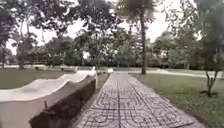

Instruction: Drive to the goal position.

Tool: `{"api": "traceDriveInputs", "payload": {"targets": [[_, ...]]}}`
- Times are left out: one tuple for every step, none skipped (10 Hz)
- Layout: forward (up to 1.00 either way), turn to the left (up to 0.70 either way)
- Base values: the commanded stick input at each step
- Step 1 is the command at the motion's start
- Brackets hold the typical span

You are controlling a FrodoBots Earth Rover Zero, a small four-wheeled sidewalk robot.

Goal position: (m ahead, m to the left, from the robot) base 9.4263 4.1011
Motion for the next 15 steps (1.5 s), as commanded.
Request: {"api": "traceDriveInputs", "payload": {"targets": [[1.00, -0.27], [1.00, -0.27], [1.00, -0.06], [1.00, 0.00], [1.00, 0.00], [1.00, 0.00], [1.00, 0.00], [1.00, 0.00], [1.00, 0.00], [1.00, 0.00], [1.00, 0.00], [1.00, 0.00], [1.00, 0.00], [1.00, 0.00], [1.00, 0.00]]}}
